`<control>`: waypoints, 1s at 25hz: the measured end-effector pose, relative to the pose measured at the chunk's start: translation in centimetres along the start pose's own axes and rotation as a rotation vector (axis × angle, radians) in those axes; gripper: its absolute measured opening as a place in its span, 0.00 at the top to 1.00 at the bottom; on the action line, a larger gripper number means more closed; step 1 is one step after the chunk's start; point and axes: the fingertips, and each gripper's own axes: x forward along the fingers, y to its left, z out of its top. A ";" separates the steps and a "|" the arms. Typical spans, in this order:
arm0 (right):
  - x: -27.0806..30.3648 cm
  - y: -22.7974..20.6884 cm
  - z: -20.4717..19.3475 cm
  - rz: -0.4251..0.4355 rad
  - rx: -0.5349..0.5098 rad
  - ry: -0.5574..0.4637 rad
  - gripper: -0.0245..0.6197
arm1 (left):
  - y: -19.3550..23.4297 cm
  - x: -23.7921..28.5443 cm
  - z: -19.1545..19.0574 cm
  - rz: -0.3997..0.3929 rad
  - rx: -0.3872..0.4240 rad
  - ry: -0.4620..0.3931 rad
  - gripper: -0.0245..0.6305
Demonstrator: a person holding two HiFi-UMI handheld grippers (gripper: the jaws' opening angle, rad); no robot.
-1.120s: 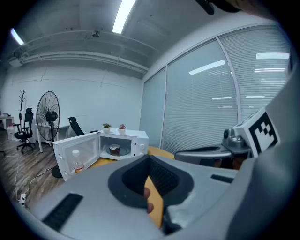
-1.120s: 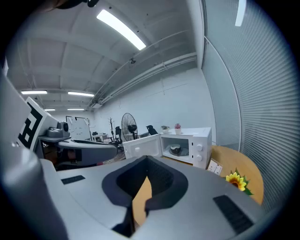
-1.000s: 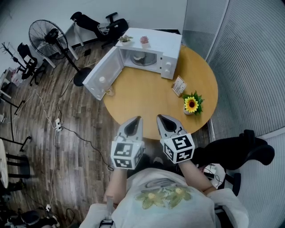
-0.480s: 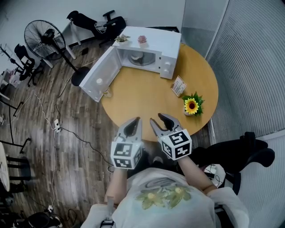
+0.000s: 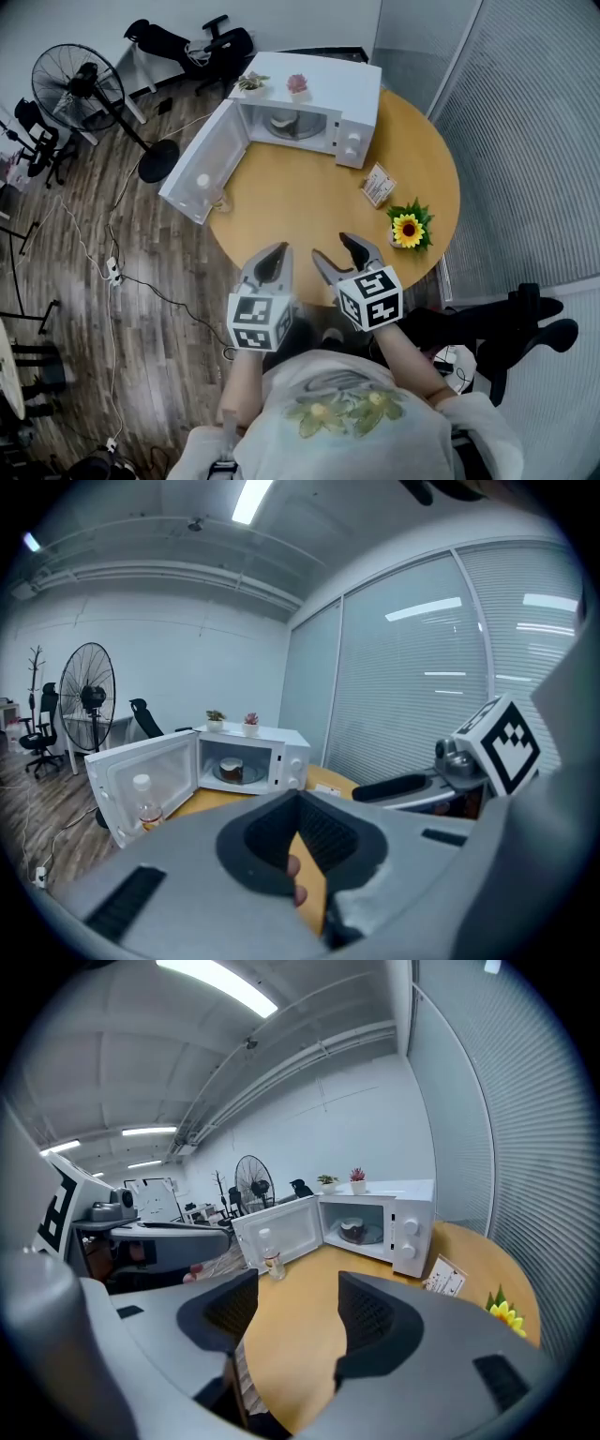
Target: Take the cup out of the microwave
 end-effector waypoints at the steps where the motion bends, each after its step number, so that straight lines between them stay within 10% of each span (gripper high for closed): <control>1: 0.3 -0.1 0.2 -0.006 0.003 0.002 0.56 | 0.4 0.3 0.1 -0.006 -0.001 0.003 0.96; 25: 10.7 -1.1 2.0 -0.138 0.082 0.062 0.56 | 11.0 6.5 -0.5 -0.163 -0.005 0.089 0.96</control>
